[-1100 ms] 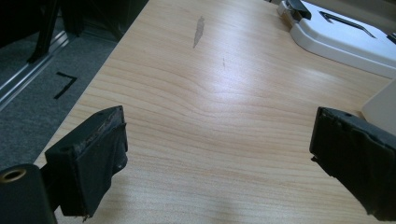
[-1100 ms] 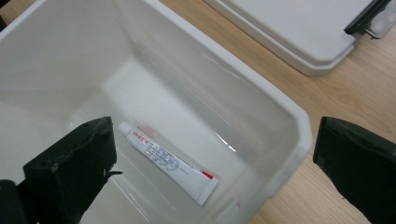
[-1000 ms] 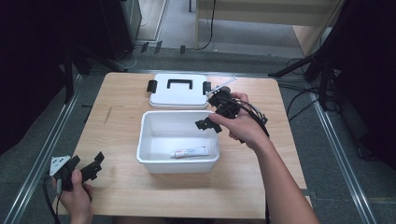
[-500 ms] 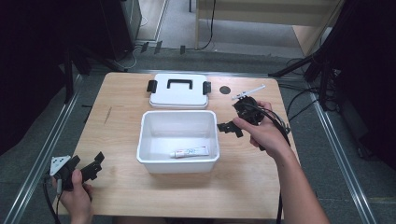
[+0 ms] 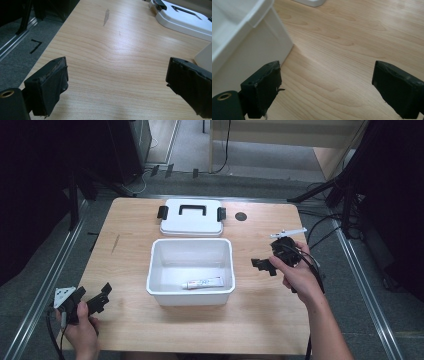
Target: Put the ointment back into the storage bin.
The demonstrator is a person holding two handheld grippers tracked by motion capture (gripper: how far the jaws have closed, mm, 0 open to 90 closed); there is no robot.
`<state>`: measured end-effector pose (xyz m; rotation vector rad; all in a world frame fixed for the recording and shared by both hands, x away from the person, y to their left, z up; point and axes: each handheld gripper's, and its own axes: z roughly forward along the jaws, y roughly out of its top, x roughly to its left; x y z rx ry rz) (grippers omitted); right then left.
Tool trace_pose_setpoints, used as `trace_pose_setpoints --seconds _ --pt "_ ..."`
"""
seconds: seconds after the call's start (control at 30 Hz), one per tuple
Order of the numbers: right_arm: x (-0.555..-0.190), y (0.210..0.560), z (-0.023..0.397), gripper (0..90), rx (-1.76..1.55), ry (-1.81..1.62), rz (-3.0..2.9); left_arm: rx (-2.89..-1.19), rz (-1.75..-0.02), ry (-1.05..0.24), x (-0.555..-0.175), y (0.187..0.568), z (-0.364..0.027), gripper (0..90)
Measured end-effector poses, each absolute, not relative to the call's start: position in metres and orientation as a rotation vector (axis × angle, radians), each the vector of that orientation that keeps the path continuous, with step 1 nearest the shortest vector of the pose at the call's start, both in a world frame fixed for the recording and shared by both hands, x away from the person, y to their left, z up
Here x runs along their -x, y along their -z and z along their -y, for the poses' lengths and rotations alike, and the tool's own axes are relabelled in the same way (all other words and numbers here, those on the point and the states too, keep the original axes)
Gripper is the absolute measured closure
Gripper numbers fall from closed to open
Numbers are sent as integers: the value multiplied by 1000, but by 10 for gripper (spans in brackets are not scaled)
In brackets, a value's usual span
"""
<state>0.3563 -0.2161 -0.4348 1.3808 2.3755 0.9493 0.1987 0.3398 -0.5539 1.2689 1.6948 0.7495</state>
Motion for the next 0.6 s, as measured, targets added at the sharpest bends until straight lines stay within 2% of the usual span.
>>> trace_pose_setpoints --seconds 0.2,0.27,0.6 --pt "-348 450 237 96 -1411 -995 -2273 -1271 -1696 -749 -199 554 -339 45" --pt "-343 457 247 128 -1426 -1001 -2207 -1272 -1695 -750 -199 554 -339 45" --pt "-327 480 276 128 -1459 -1060 -2127 -1274 -1693 -752 -199 554 -339 45"
